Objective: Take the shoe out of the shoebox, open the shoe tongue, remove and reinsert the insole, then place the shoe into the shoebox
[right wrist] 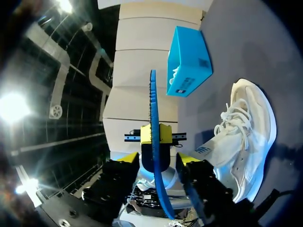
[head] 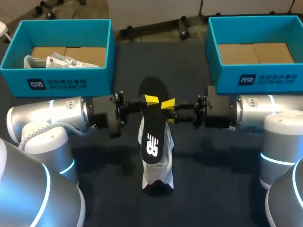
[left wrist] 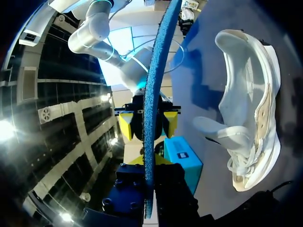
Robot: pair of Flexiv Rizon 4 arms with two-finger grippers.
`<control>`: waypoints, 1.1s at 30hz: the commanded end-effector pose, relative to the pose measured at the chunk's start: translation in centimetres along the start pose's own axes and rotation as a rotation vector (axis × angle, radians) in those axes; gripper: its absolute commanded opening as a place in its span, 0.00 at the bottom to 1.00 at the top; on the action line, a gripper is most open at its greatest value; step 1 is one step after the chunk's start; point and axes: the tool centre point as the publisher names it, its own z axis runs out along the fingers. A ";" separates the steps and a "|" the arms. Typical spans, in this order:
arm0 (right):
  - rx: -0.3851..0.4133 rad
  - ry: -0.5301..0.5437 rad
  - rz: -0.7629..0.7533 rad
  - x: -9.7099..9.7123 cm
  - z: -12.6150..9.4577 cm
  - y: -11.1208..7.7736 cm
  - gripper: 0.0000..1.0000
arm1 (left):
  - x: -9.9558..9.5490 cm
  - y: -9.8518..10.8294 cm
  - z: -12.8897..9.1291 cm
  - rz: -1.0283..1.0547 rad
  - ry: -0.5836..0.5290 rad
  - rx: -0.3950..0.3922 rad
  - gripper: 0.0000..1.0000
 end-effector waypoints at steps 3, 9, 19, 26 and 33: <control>0.039 -0.001 -0.035 0.0 -2.3 -0.5 1.00 | -0.6 -0.9 -1.5 -0.001 0.012 -0.008 0.00; 0.121 -0.037 -0.128 -0.3 -4.3 -1.2 1.00 | -1.4 -2.1 -2.8 -0.045 0.028 0.009 0.00; 0.157 -0.141 -0.315 -0.8 -8.4 -2.6 1.00 | -3.3 -5.3 -4.4 -0.116 0.073 0.056 0.00; 0.202 -0.145 -0.280 -1.2 -9.0 -2.7 1.00 | -3.8 -7.4 -5.7 -0.175 0.116 0.104 0.00; 0.242 -0.148 -0.325 -1.4 -9.0 -2.8 1.00 | -2.4 -10.8 -7.8 -0.253 0.173 0.140 0.00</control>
